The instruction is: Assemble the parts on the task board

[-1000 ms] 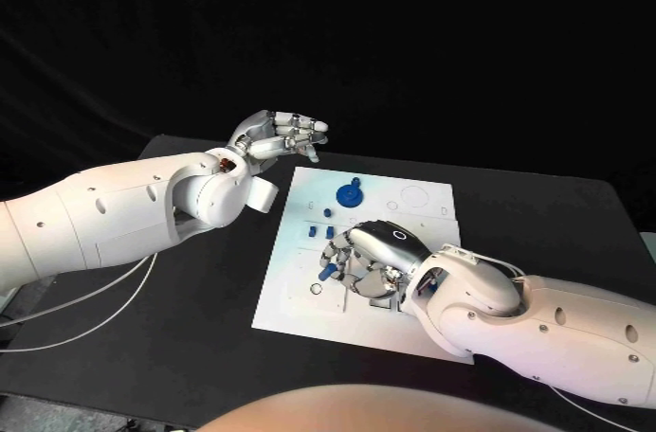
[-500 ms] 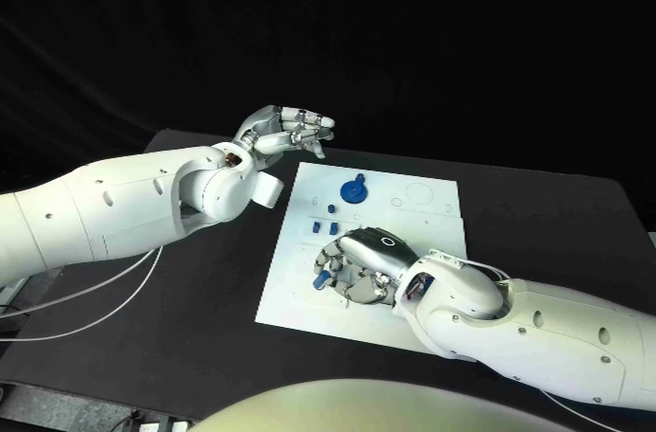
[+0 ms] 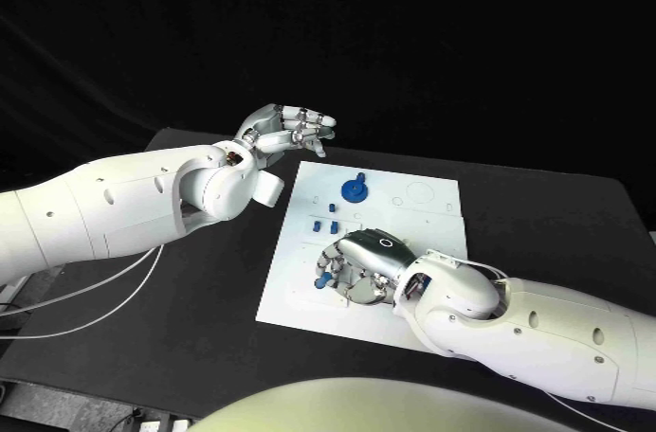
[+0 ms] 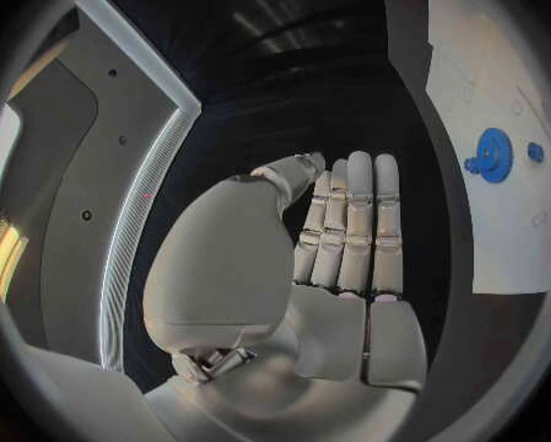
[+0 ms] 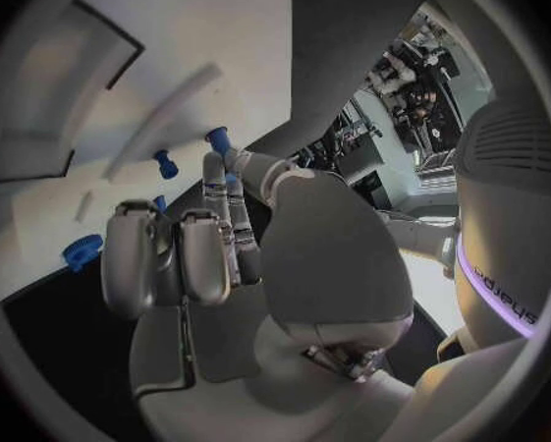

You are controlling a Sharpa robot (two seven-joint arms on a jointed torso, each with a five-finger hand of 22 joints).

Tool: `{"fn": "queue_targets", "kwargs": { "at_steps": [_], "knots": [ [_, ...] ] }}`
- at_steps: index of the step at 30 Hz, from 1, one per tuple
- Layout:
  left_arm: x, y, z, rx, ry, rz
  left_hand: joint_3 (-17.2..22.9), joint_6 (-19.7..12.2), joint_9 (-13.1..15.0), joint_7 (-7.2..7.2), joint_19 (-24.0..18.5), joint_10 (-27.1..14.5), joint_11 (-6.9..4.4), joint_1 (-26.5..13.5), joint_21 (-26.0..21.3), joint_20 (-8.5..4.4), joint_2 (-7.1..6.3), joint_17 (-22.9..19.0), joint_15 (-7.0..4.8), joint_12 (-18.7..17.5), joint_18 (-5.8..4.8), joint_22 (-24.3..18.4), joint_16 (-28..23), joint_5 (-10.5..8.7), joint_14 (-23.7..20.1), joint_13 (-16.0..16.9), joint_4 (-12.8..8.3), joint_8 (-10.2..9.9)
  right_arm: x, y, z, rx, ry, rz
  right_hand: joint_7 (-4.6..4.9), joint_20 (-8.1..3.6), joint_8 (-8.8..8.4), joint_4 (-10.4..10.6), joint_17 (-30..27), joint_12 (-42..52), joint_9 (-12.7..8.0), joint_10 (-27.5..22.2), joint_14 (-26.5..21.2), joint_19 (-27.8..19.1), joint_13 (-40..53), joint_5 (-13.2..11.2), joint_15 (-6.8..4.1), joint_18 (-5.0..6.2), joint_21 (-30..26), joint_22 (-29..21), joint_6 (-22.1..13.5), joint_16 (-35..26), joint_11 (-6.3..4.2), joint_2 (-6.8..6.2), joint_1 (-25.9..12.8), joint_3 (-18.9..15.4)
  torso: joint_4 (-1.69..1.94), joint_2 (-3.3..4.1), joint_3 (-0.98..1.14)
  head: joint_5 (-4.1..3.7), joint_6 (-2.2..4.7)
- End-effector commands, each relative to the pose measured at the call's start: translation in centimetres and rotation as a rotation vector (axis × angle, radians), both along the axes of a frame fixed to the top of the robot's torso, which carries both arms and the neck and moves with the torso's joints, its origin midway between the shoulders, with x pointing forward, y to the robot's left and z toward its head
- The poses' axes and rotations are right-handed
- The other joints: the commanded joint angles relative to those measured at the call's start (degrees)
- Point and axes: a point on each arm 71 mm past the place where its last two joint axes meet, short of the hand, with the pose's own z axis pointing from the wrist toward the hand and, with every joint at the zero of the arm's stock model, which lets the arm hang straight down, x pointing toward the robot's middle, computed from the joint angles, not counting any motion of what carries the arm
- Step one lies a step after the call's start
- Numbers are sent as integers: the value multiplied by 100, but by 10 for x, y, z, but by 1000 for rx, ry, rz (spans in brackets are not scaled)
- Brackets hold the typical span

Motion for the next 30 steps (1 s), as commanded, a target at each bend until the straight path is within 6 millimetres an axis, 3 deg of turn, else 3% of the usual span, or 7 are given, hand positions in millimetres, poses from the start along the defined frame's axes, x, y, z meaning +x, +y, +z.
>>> {"fn": "queue_targets", "kwargs": {
  "at_steps": [1, 12, 18, 30],
  "knots": [
    [-1, -2, 1, -6, -4, -19, -6, -7, -8, 33, -25, -57, -2, -39, 37, -2, 26, -1, -8, 20, 10, 8, -19, 25, 35, 3, -20, -6, 1, -1, -2, -50, -37, -19, 38, -24, 71, -19, -6, -27, 289, 6, 184, 33, 2, 20, -24, -86, -20, 889, 4, 0, -28, 3, -69, -2, 2, 0, -1, -10, 4],
    [-1, -2, 1, -6, -3, -18, -5, -8, -10, 34, -26, -59, -1, -44, 37, -1, 28, -1, -7, 20, 10, 9, -20, 25, 34, 3, -18, -6, 0, 0, -1, -53, -58, -26, 35, -23, 74, -36, 2, -38, 299, 14, 186, 39, 9, 41, -25, -90, -3, 898, 3, 6, -31, -9, -80, 1, 2, 0, -4, -15, 5],
    [-1, -3, 1, -6, -3, -19, -5, -8, -10, 34, -26, -59, -1, -44, 37, -1, 28, -1, -7, 20, 10, 9, -20, 25, 34, 3, -18, -6, -4, 10, -5, -69, -32, 6, 55, -11, 24, -7, -51, -121, 310, -2, 173, 3, 31, 141, -6, -73, -95, 870, -76, -19, -9, -140, -275, -81, 7, -1, -6, -34, -7],
    [-1, -2, 1, -5, -3, -18, -4, -9, -12, 36, -30, -62, 1, -54, 35, 2, 38, 1, -5, 21, 10, 10, -20, 26, 34, 3, -11, -6, -5, 11, -7, -54, -18, -16, 60, -2, -3, 18, -63, -172, 319, 9, 170, -2, 54, 288, -1, -70, -110, 871, -104, -20, 0, -216, -384, -141, 4, -1, -6, -29, -29]
  ]
}}
